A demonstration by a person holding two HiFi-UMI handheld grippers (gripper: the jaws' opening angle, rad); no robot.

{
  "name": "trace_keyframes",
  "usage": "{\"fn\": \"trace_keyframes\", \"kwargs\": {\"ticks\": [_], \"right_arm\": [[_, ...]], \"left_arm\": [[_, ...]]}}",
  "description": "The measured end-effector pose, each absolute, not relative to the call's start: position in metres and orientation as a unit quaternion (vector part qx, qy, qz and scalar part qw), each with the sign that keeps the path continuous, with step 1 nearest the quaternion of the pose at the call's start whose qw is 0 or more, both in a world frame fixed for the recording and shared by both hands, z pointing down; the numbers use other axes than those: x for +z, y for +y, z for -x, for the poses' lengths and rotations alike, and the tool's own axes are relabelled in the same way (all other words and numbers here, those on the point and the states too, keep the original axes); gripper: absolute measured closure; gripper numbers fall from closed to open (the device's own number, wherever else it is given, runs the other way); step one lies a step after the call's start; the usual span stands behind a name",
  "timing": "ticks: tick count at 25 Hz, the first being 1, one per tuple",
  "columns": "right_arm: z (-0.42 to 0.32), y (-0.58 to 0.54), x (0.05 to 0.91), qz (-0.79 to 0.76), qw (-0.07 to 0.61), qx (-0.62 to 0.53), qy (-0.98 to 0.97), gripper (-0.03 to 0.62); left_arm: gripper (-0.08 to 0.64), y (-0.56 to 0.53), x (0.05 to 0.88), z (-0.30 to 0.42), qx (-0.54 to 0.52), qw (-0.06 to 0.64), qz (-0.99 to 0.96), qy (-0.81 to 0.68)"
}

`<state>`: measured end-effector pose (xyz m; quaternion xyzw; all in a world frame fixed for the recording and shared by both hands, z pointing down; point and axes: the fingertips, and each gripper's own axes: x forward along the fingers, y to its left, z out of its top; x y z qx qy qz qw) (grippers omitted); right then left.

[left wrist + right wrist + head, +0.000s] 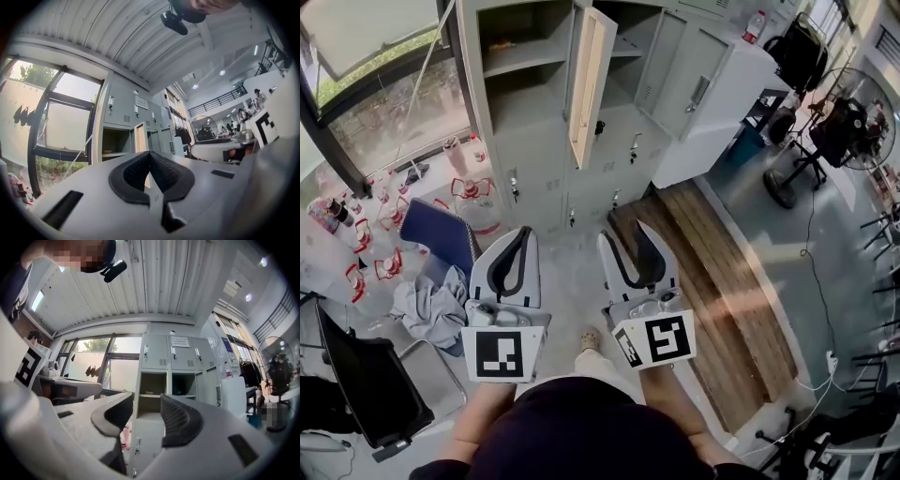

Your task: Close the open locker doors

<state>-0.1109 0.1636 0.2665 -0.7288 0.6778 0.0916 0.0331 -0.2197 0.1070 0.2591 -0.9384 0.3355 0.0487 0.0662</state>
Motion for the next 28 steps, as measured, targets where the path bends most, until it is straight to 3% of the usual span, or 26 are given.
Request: {"fn": "trace_keyframes", "kwargs": {"ticks": [15,28], "right_arm": [[-0.005,0.069,0.264,0.681,0.024,0.084,0.727,0.417],[-0.028,0.018,0.269,0.639,0.035,0.069,0.766,0.417]], "left_arm": [[0.557,0.029,0.256,0.113,0.049,0.069,0.915,0.396],[0.557,-0.007,0.266,0.094,0.04,0.069,0.894,0.442]]}}
